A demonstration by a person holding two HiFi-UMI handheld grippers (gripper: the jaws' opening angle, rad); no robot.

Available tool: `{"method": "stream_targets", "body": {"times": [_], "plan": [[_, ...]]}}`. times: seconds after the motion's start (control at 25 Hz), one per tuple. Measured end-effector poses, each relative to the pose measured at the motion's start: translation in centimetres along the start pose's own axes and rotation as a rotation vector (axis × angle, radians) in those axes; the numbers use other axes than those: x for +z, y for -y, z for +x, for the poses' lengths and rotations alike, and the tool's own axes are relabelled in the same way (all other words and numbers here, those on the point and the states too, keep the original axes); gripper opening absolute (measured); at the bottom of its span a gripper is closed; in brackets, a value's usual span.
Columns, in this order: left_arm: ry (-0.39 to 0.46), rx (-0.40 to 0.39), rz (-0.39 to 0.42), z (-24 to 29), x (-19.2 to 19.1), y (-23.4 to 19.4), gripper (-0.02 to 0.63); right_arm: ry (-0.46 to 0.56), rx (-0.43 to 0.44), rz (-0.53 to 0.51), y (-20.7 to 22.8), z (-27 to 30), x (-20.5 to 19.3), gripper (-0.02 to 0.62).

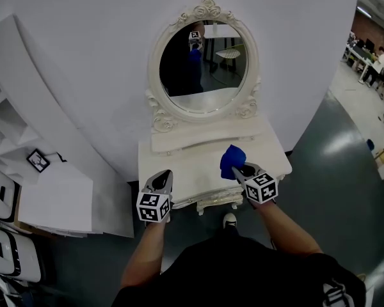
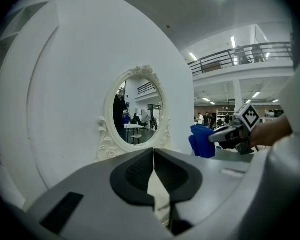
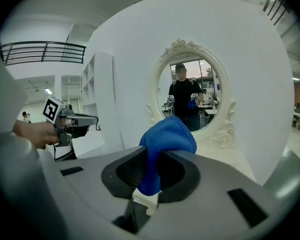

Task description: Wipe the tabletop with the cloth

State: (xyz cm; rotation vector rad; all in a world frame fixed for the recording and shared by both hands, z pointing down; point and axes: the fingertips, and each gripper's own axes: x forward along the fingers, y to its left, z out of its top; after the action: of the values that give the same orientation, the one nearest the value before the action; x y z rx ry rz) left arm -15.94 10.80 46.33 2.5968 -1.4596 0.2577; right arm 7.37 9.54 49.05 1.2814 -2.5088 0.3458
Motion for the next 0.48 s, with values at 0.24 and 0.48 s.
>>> {"method": "stream_targets", "body": {"times": [0.24, 0.48], "plan": [[-0.026, 0.014, 0.002, 4.6, 0.4, -1.3, 0.014, -0.021, 0.022, 0.017, 3.9, 3.6, 0.2, 0.041], [-0.049, 0.036, -0.001, 9.8, 1.6, -2.0, 0.014, -0.038, 0.045, 0.019, 9.1, 6.8, 1.5, 0.041]]}}
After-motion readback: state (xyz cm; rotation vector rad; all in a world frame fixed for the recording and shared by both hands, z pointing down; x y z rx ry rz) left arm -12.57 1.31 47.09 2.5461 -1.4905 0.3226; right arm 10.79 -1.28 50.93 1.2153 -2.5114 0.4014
